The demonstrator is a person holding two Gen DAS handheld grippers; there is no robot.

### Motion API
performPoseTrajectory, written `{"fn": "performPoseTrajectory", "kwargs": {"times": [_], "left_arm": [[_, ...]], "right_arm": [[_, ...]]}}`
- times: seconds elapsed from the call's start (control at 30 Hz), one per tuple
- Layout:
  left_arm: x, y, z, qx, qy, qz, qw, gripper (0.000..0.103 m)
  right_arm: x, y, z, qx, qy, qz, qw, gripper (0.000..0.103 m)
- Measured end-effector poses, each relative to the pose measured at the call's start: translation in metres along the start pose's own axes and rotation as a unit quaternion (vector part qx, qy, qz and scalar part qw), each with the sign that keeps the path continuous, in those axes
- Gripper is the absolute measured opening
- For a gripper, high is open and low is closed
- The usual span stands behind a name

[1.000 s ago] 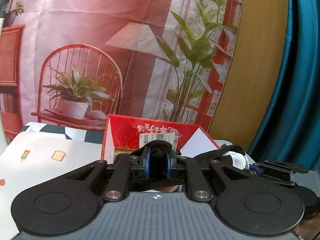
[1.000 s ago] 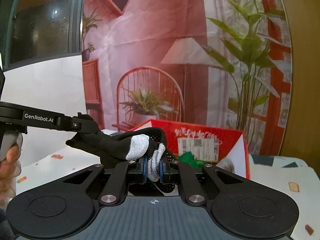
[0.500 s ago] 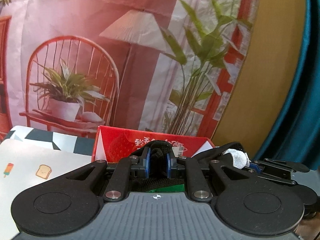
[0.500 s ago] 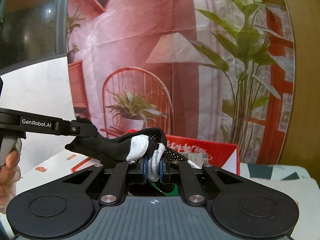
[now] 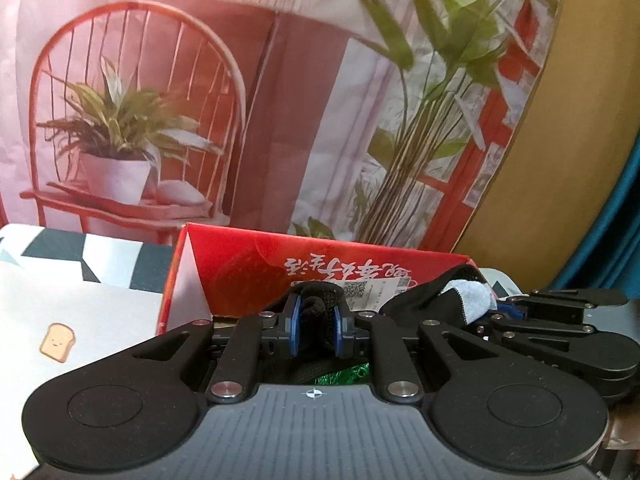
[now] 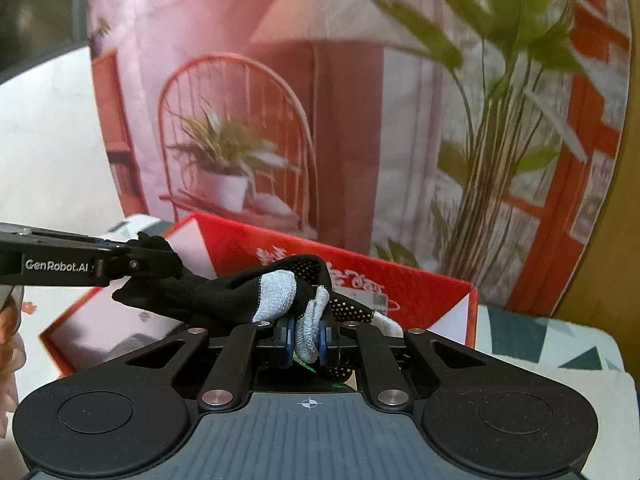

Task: Organize soft objects
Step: 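Lift the glove with the right gripper and carry it over the red box, then lower the glove into the box and open the right gripper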

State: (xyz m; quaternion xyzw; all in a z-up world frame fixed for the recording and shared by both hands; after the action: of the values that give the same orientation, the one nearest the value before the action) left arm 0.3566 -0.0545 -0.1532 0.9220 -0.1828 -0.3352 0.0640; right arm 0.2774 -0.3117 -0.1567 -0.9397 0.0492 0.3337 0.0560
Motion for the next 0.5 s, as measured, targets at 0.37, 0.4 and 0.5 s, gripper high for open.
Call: {"fn": "performPoseTrajectory", "kwargs": {"times": [0.37, 0.4, 0.5], "left_arm": [[0.02, 0.001, 0.002, 0.017, -0.01, -0.013, 0.9997, 0.038], [0.02, 0.001, 0.003, 0.018, -0.009, -0.015, 0.9997, 0.045], [0.013, 0.003, 0.002, 0.025, 0.003, -0.012, 0.9996, 0.053]], "right_arm": [[0.028, 0.019, 0.003, 0.045, -0.035, 0.027, 0.998, 0.013], [0.029, 0.02, 0.003, 0.052, -0.038, 0.036, 0.997, 0.018], [0.025, 0.02, 0.003, 0.06, -0.029, 0.056, 0.996, 0.046]]}}
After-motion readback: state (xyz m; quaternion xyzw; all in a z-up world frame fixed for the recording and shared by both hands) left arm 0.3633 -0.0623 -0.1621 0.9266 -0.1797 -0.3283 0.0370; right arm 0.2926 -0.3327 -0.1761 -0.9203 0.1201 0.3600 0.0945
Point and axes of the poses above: each gripper's, at about its wrist camera, not at the fingertips, and x roughly the way its jaws point, y to its right, z to its underside, the point moved 1 cm from there along x, roughly the way its jaws point, and after that the axes turned 1 degree about z, right-handed, at the moved point
